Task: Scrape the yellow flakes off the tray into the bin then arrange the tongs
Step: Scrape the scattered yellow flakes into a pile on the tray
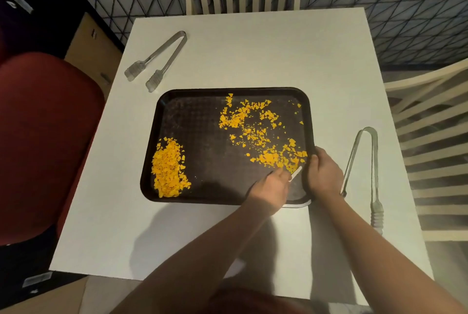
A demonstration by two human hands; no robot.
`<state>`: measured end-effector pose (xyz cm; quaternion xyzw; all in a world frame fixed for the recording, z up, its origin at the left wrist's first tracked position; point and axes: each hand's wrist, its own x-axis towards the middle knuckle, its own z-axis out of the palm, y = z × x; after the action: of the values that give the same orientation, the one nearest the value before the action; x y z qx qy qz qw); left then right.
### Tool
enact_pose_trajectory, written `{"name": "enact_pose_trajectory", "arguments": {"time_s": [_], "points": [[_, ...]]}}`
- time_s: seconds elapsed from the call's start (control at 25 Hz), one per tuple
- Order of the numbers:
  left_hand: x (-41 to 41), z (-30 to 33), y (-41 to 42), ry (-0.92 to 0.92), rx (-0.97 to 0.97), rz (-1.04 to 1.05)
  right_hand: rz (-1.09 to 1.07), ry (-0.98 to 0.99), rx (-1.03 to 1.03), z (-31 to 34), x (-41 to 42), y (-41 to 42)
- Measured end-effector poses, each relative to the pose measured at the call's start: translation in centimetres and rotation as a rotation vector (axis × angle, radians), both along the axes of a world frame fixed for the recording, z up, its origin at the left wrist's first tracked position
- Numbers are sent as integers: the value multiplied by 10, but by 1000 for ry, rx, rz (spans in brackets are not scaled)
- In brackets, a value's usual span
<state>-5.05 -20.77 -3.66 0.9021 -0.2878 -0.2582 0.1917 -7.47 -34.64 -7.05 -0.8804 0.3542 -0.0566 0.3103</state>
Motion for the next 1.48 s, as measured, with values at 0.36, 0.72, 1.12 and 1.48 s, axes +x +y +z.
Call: {"name": "enact_pose_trajectory", "arguments": {"time_s": [0.36,0.72,1.12,1.48], "points": [[14,-4,47,-340,-177,302,-7,48,53,3,-1,0],[8,-3,-17,-45,-3,141,-18,52,7,-1,1,1],[24,-10,33,-78,19,469,-18,49,-15,-3,0,1],[26,-19,0,-108,14,293,-11,46,-34,-3,0,1]]}}
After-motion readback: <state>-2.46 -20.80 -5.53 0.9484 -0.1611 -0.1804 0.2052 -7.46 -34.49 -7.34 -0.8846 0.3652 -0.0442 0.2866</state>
